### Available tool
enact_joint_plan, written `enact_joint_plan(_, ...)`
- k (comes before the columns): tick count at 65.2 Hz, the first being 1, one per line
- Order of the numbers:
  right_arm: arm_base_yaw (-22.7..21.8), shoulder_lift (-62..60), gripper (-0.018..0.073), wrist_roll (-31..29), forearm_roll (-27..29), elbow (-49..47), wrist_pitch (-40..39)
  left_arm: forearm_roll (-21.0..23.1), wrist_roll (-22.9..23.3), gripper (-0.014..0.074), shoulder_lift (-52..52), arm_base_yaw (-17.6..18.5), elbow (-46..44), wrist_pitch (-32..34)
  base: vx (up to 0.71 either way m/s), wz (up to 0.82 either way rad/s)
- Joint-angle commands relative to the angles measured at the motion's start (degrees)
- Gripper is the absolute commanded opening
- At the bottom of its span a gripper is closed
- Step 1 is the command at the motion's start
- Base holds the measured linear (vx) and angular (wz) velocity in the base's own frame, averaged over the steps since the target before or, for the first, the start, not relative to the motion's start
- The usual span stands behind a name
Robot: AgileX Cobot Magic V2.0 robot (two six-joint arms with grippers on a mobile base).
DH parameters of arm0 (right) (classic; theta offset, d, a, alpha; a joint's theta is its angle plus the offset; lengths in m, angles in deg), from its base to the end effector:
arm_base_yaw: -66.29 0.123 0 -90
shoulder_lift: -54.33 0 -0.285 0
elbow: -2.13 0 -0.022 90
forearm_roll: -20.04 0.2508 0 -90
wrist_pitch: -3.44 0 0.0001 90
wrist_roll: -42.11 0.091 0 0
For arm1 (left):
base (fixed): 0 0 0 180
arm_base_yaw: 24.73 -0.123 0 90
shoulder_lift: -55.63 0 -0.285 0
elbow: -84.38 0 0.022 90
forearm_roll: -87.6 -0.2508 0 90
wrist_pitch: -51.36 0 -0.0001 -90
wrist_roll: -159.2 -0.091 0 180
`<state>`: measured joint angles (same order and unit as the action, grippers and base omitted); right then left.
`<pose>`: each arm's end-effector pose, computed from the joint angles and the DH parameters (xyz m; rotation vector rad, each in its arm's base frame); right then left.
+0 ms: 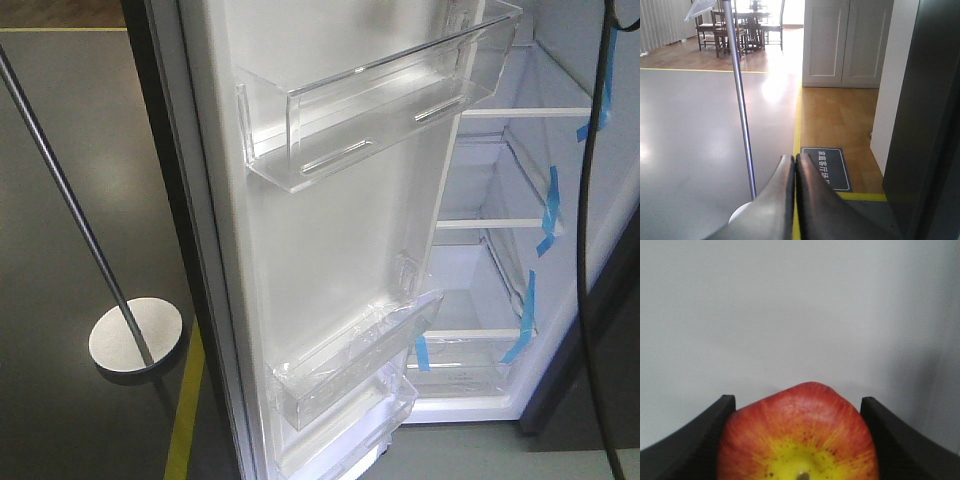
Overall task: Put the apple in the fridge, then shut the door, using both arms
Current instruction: 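Lower the apple into the upper door bin and open the right gripper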
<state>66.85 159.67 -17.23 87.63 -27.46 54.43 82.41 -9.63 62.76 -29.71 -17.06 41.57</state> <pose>0.3745 0.0691 0.4688 -0.6225 1.6361 0.6761 0.0559 0.0063 0.1904 -0.1718 1.6569 -0.0014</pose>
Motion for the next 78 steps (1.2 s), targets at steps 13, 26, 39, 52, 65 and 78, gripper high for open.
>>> enact_joint_plan(13, 0.04, 0.32, 0.0386, -0.12, 2.51, -2.05, 0.01, 0.03, 0.52, -0.0006, -0.76, 0.46, -0.97, 3.95, 0.0, 0.0)
enact_joint_plan(26, 0.04, 0.47, 0.063, -0.12, 2.35, -2.05, -2.24, 0.03, 0.52, -0.0006, -0.76, 0.46, -0.97, 3.95, 0.0, 0.0)
enact_joint_plan(39, 0.04, 0.47, 0.0655, -0.12, 3.79, -2.22, -2.81, 0.03, 0.52, -0.0006, -0.76, 0.46, -0.97, 3.95, 0.0, 0.0)
enact_joint_plan(52, 0.04, -2.35, 0.054, -0.12, 5.14, -2.58, -2.57, 0.03, 0.52, -0.0006, -0.76, 0.46, -0.97, 3.95, 0.0, 0.0)
enact_joint_plan(65, 0.04, -8.55, 0.0229, -0.08, 4.63, -2.44, -0.94, 0.03, 0.47, -0.0006, -0.76, 0.46, -0.97, 3.95, 0.0, 0.0)
enact_joint_plan(78, 0.04, -14.62, -0.0013, 0.04, 1.73, -2.44, 4.47, 0.03, 0.47, -0.0006, -0.76, 0.46, -0.97, 3.95, 0.0, 0.0)
